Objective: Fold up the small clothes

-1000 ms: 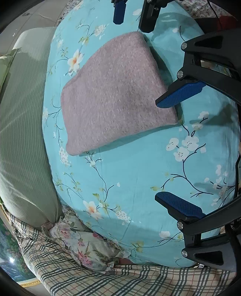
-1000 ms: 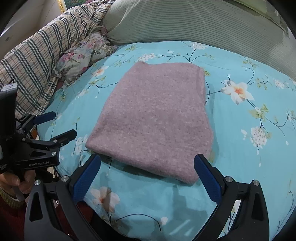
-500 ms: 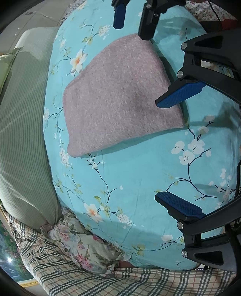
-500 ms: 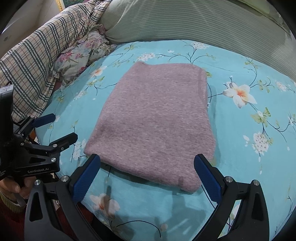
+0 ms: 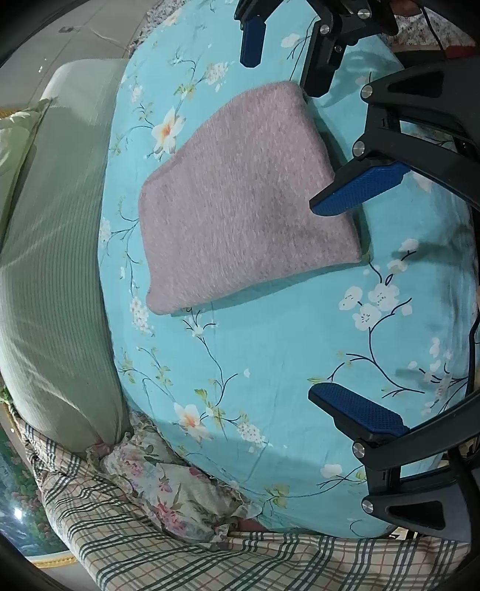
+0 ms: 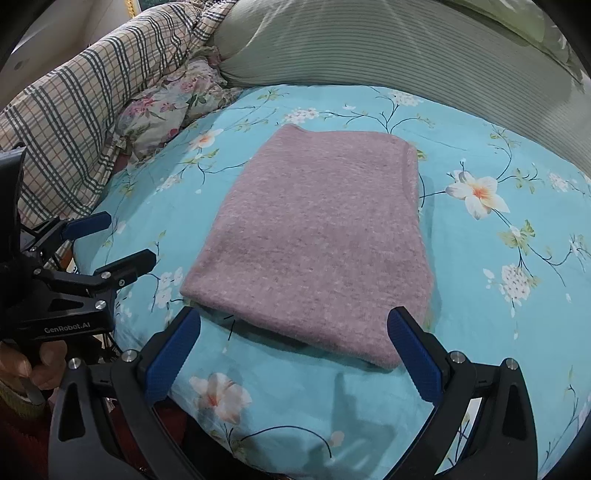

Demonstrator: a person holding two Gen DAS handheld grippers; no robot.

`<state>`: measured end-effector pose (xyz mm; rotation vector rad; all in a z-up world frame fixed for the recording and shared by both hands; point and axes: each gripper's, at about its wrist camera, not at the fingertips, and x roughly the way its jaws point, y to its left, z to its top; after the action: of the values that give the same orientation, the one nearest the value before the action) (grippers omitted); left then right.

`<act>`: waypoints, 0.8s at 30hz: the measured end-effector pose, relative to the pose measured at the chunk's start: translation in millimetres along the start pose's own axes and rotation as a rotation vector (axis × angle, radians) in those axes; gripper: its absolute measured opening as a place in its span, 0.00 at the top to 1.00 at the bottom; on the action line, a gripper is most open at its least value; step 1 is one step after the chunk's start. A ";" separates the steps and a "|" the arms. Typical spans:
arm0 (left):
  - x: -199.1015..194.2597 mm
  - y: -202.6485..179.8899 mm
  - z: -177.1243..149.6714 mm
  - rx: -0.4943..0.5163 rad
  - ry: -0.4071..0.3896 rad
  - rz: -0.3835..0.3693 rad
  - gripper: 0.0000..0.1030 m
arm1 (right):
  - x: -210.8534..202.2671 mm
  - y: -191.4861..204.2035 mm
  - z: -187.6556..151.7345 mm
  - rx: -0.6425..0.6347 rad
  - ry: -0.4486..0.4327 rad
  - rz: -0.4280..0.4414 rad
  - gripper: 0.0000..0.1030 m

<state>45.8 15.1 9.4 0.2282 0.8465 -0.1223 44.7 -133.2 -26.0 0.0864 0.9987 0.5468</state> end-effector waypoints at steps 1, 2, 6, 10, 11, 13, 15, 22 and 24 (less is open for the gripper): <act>-0.9 -0.1 -0.2 0.001 -0.001 -0.001 0.10 | -0.1 0.1 -0.1 0.000 0.000 -0.002 0.02; -1.9 -0.5 -0.7 0.003 -0.002 -0.001 0.10 | -0.2 -0.3 0.0 -0.001 -0.001 -0.003 0.02; -5.2 -1.5 -2.0 0.002 -0.001 0.001 0.10 | -4.6 -2.5 -4.0 0.006 -0.006 -0.006 0.02; -7.3 -3.3 -3.2 0.002 -0.005 0.004 0.10 | -7.1 -7.8 -5.3 0.014 -0.009 -0.008 0.02; -7.6 -3.5 -3.5 0.003 -0.006 0.006 0.10 | -7.4 -8.8 -5.7 0.015 -0.010 -0.006 0.02; -8.7 -4.5 -4.0 0.003 -0.008 0.007 0.10 | -7.6 -10.0 -5.0 0.017 -0.010 -0.006 0.02; -9.6 -5.2 -4.3 0.005 -0.009 0.007 0.10 | -7.4 -11.2 -4.1 0.016 -0.010 -0.006 0.02; -11.6 -6.0 -4.5 0.005 -0.014 0.009 0.10 | -7.9 -11.3 -4.1 0.012 -0.012 -0.004 0.02; -12.5 -6.9 -4.4 0.005 -0.015 0.012 0.10 | -8.2 -11.0 -4.1 0.014 -0.011 -0.006 0.02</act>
<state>33.0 9.7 14.9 0.2362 0.8299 -0.1149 42.3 -147.3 -25.3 0.0994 0.9917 0.5335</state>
